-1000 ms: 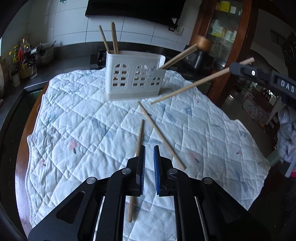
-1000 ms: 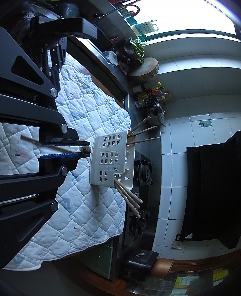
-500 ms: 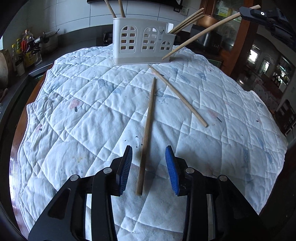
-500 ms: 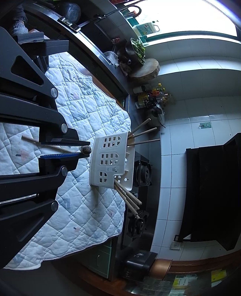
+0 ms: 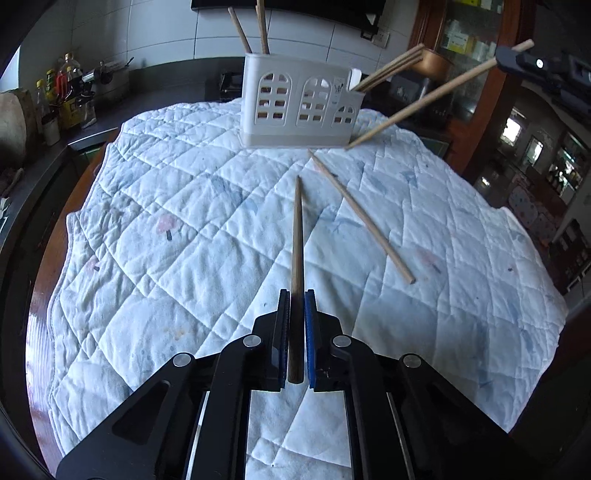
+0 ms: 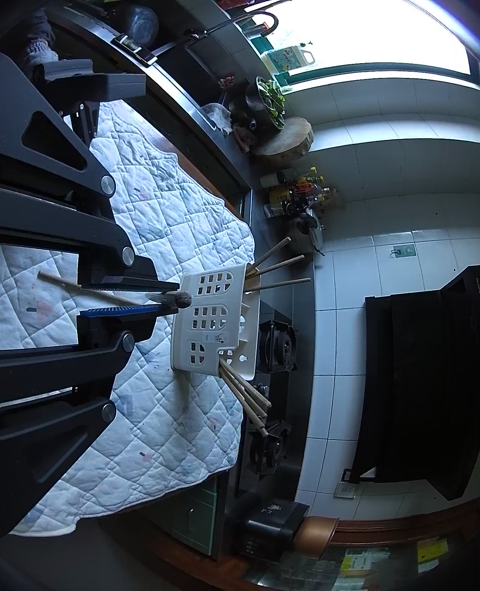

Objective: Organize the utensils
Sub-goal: 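Lift both held chopsticks off the cloth and carry them above the white holder, then lower both chopsticks into the white holder and open both tools to release them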

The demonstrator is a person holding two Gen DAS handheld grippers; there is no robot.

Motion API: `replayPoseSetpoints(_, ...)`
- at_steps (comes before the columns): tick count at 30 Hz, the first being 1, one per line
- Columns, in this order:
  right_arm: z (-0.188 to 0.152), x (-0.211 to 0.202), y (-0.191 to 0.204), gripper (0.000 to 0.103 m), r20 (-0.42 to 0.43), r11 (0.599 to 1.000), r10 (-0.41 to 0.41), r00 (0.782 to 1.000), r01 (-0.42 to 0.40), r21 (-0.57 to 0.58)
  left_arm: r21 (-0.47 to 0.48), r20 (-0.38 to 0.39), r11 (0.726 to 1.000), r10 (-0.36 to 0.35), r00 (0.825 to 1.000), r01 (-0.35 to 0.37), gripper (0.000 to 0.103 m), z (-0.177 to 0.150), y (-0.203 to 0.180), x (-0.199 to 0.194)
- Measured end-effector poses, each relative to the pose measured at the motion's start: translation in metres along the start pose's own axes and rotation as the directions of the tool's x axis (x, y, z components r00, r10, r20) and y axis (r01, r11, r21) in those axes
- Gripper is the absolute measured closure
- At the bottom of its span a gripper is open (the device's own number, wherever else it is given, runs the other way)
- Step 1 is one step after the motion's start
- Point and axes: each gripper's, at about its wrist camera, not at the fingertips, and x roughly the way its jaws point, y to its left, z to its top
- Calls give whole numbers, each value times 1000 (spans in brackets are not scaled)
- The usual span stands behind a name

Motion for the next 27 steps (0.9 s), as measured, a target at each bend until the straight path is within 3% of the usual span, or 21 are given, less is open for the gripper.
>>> replayPoseSetpoints(4,12,-2,-1,96,11,1000,1,1000,0,-5,-21,79,999,-39,996,41,97,26,2,-20)
replayPoseSetpoints(13,54,0,-14,96,31,1000,-9,999,9,-1,-17,150,994,-106,983,110,97,85,0,-31)
replayPoseSetpoints(27,130,12,-39,96,29,990,-130,991,132,-54,92,183,992,-98,978,82,97,175,-15,-38)
